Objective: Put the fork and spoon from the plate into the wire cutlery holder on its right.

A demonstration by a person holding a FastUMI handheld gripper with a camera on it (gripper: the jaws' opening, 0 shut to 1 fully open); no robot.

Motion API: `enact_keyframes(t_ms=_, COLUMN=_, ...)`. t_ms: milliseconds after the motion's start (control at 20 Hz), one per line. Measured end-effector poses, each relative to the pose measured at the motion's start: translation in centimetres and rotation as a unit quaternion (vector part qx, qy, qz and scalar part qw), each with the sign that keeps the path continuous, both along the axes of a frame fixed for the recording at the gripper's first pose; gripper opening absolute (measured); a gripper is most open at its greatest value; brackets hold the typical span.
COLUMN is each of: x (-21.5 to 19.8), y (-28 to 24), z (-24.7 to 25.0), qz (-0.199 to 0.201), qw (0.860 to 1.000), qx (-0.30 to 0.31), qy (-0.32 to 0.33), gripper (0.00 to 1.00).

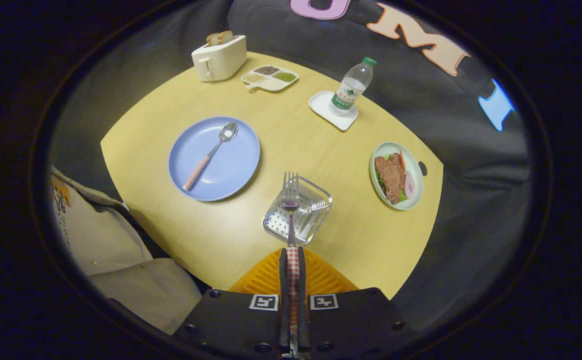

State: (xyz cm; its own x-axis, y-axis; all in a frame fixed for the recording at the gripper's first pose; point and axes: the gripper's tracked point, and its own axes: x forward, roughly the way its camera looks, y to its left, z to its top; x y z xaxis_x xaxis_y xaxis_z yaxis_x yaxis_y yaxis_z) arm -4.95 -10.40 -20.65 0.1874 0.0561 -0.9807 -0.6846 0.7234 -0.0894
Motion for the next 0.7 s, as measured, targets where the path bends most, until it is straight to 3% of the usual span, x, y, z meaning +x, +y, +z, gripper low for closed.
enact_keyframes(t_ms=300, x=-0.1, y=-1.4, z=-1.8, qz=0.026, qw=0.996, qx=-0.034, qy=0.074, gripper=0.09)
enact_keyframes(t_ms=700, x=1.5, y=-0.7, z=-4.1, qz=0.061, qw=0.988, qx=-0.070, qy=0.123, gripper=0.09)
